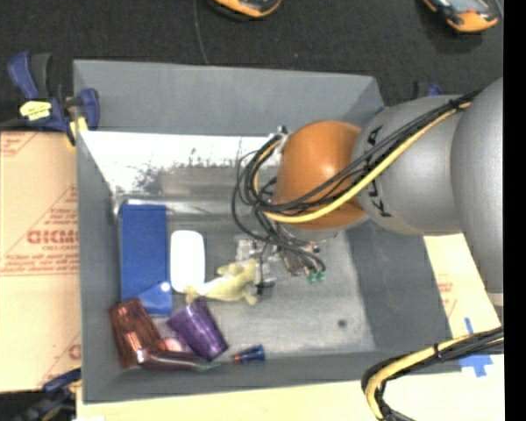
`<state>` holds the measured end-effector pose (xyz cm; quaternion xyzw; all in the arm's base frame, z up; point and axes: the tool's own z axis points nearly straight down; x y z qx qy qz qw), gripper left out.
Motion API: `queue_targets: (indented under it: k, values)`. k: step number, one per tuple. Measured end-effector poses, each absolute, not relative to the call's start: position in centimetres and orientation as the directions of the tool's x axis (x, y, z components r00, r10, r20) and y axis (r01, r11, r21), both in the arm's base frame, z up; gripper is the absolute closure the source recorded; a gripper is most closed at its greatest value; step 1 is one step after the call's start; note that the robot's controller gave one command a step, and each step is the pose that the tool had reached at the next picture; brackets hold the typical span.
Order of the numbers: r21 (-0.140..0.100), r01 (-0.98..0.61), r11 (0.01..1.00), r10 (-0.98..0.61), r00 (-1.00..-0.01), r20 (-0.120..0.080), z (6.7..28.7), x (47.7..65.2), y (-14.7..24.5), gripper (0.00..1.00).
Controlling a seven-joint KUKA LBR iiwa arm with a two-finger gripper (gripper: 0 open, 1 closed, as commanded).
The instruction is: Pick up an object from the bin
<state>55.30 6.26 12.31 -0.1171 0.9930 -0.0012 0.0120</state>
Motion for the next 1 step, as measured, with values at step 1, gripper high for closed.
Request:
queue_targets:
  k: [1]
  values:
    - [-0.006, -0.231, 0.973, -0.231, -0.973, -0.028, 13.87, 55.43, 6.22, 1.00]
